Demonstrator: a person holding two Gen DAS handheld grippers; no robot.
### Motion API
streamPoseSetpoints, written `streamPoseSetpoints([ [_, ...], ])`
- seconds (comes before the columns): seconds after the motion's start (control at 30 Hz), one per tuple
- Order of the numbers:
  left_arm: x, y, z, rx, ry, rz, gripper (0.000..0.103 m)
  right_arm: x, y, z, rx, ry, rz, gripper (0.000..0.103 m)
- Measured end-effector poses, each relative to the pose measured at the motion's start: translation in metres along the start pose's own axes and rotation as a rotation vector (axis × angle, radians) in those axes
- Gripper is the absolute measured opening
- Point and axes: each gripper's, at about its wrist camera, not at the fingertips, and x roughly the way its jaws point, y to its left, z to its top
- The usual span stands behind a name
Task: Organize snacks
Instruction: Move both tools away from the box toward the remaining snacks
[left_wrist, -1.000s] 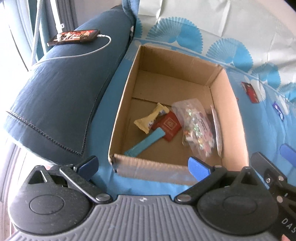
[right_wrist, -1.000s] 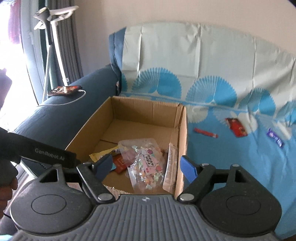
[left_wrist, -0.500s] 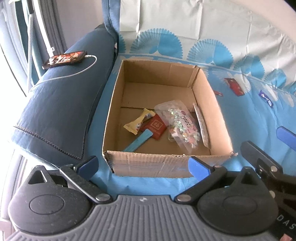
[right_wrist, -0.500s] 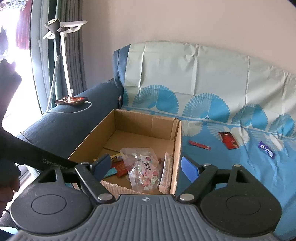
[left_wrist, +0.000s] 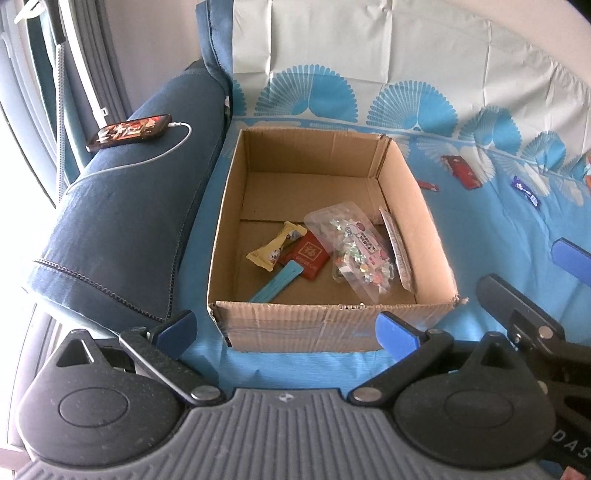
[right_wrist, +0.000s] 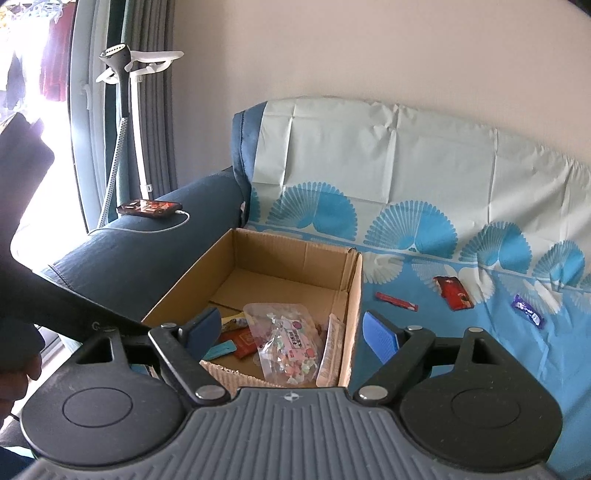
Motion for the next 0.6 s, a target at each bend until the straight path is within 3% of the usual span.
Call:
streamPoseSetpoints([
  [0.6, -0.015, -0.017, -0.002, 0.06, -0.028, 0.026, 0.103, -0.018, -0.011, -0.005, 0.026, -0.037, -0.007, 0.087],
])
